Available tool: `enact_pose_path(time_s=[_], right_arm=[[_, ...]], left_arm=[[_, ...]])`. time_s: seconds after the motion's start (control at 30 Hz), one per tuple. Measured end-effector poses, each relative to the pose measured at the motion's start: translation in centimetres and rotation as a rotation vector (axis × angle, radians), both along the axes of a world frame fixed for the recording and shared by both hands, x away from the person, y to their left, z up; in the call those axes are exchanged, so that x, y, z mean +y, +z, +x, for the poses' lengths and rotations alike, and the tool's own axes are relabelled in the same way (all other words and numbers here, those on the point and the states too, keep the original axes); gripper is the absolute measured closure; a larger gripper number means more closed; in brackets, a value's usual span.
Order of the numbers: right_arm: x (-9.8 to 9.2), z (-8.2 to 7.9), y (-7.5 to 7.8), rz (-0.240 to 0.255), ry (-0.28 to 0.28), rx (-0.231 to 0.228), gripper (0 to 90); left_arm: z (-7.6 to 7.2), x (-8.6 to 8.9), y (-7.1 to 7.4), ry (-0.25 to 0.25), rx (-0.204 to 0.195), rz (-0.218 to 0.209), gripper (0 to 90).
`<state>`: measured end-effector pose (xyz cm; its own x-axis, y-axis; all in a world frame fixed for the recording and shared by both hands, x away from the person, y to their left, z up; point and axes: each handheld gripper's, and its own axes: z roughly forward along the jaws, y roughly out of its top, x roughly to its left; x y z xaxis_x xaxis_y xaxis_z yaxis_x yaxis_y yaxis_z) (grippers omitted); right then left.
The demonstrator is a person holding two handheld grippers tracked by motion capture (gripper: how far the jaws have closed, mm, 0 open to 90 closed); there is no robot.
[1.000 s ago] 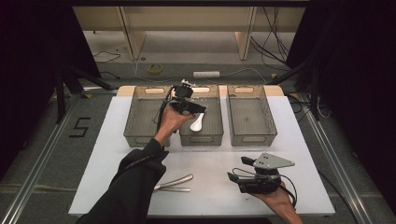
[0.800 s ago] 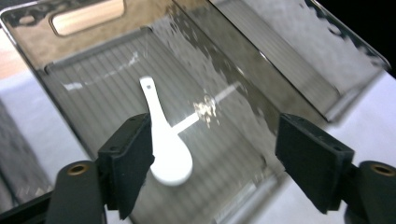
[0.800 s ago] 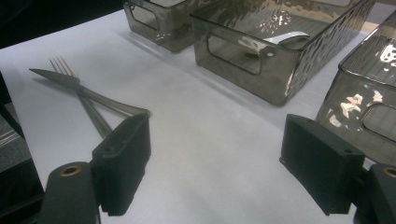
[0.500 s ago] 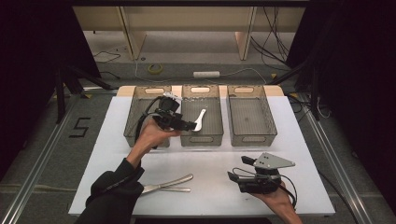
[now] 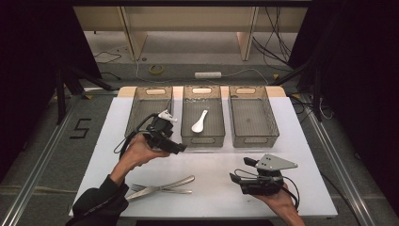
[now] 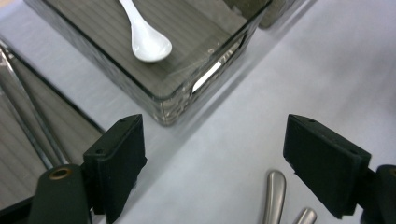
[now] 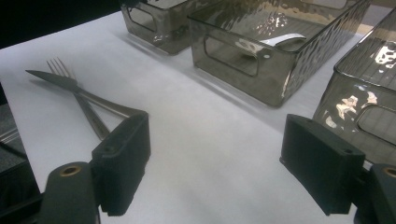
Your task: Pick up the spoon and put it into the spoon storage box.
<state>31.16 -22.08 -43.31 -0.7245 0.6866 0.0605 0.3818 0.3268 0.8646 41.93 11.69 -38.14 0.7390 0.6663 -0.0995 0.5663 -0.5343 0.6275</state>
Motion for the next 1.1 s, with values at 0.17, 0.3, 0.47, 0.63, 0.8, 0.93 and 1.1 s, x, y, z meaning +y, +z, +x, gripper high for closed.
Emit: enact_pose_path(time_s=[0.17,0.3,0.47,0.63,0.8,0.93,1.1], right_arm=[[0.1,0.0,0.0,-0.001,0.001,0.001,24.8],[0.0,0.0,0.0,0.003,0.000,0.001,24.8],[-0.1,0.1,-0.1,0.004,-0.004,0.006,24.7],[-0.3,0.0,0.0,0.008,-0.007,0.000,24.7],[-0.3,0.0,0.0,0.009,-0.008,0.000,24.2],[-0.3,0.0,0.0,0.016,-0.014,0.001,23.9],[-0.5,-0.1,0.0,0.027,-0.022,-0.005,22.8]], left_arm=[[-0.8,0.5,-0.1,-0.015,0.007,0.026,20.9],[-1.3,0.9,-0.2,-0.012,0.010,0.036,21.0],[-1.8,1.3,-0.6,-0.006,0.014,0.038,20.7],[-2.2,1.5,-1.3,-0.011,0.016,0.027,19.2],[-2.8,1.7,-1.8,-0.020,0.024,0.028,18.0],[-3.2,1.6,-2.1,-0.032,0.020,0.047,17.0],[-3.5,1.5,-2.5,-0.039,0.030,0.073,16.9]])
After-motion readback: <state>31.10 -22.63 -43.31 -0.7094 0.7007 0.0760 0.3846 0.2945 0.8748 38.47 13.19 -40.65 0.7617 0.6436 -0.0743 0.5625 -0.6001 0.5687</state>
